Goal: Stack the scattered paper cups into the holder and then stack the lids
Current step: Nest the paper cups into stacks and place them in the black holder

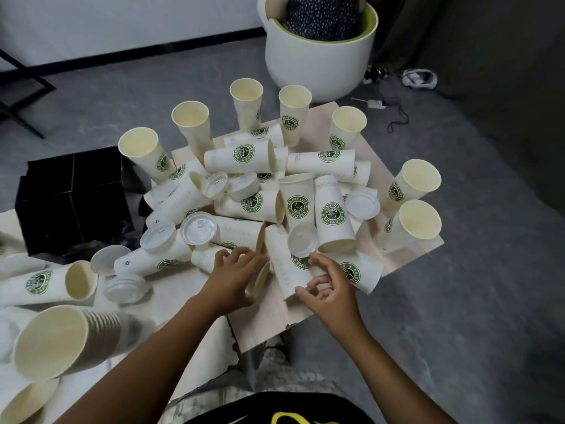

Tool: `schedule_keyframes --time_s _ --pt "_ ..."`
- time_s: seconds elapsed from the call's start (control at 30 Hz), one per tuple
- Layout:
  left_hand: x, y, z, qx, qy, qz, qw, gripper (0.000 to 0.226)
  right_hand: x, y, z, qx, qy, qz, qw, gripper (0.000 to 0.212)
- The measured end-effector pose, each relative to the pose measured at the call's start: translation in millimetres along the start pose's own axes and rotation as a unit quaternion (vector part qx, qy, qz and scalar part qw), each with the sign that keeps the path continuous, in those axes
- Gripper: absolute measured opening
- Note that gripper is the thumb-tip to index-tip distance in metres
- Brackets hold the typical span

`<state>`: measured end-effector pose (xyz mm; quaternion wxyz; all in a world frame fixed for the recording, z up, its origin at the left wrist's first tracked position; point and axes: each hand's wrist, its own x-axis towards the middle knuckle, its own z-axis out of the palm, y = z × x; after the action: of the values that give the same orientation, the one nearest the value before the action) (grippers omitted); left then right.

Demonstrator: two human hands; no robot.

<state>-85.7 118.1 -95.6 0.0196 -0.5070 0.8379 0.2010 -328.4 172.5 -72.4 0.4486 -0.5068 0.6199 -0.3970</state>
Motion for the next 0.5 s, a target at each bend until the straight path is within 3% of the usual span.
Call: schedule_keyframes --time_s 0.23,0.5 --pt "-16 2 -16 -0.120 0.105 -0.004 0.987 0.080 -12 -8 16 0.005 -0.005 0.016 1.000 0.064" --pt "-47 14 -45 -0.292 0.193 0.000 0.937 0.086 -29 -28 22 0.020 0.034 0.015 0.999 0.064"
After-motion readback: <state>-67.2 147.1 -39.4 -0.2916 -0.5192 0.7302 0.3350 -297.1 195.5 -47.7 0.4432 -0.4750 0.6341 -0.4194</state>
